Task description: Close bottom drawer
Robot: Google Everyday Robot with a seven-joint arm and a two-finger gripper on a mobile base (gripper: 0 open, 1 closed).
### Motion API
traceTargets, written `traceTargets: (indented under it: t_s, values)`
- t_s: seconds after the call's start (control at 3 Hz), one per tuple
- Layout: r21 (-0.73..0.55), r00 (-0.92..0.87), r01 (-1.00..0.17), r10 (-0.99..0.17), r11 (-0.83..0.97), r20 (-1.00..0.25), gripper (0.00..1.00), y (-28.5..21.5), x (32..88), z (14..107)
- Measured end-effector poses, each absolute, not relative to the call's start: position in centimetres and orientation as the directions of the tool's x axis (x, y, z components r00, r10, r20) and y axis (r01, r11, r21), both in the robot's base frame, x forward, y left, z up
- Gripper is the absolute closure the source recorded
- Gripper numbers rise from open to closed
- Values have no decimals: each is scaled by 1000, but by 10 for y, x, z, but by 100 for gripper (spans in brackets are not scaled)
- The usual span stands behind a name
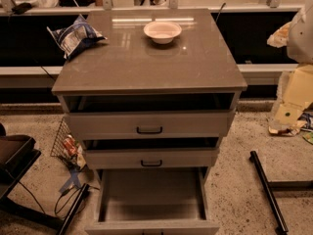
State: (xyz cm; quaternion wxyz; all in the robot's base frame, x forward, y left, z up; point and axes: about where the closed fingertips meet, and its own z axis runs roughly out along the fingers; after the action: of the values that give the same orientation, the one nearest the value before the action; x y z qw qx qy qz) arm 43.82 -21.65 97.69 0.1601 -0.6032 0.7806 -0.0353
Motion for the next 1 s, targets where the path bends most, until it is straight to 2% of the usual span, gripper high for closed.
traceTargets:
  t_s: [0.67,1.0]
  values:
    - [-254,-230,-924,-947,285,-226,0,-218,439,974]
    - [-251,-236,-918,-932,306,-276,0,-211,431,957]
